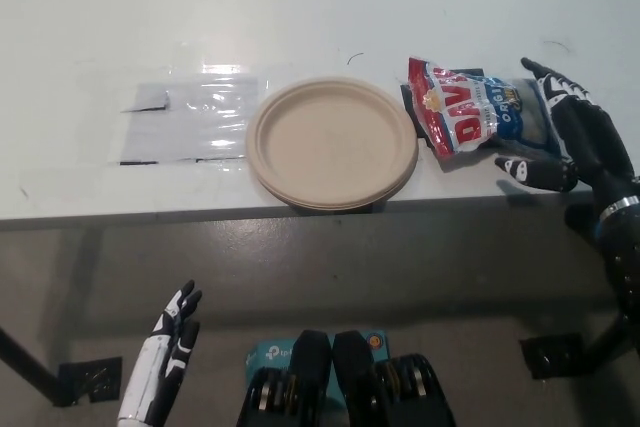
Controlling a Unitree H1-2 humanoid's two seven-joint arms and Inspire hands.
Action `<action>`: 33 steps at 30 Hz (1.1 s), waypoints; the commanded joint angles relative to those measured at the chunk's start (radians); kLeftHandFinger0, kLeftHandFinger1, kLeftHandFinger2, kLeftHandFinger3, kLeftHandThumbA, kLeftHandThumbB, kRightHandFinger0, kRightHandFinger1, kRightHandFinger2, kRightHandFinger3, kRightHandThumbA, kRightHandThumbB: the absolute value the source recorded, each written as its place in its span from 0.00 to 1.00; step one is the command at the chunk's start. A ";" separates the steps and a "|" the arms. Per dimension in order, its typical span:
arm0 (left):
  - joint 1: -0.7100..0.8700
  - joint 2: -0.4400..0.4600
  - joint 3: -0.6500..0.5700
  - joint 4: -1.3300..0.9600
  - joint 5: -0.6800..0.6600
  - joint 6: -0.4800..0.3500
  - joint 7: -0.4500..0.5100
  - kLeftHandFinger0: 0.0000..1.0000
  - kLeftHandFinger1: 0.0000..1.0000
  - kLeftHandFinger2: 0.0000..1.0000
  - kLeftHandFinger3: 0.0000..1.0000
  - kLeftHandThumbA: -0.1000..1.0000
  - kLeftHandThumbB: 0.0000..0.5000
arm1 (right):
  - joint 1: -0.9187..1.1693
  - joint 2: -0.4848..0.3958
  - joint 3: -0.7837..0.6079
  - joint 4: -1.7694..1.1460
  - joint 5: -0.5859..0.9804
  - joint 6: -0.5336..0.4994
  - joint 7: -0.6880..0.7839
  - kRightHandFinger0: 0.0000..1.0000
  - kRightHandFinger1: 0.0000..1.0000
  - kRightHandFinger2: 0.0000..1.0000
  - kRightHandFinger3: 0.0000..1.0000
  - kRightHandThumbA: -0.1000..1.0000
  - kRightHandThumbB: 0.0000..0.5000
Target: The robot picks up a small bag of sunflower seeds on the right hand side and take it to the empty plate on the left hand side then pours some sunflower seeds on to the plate.
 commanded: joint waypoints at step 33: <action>0.006 0.006 0.005 -0.003 -0.001 -0.043 0.005 1.00 1.00 1.00 1.00 1.00 0.26 | -0.224 -0.017 0.094 0.321 -0.059 0.010 -0.034 1.00 1.00 1.00 1.00 0.95 0.82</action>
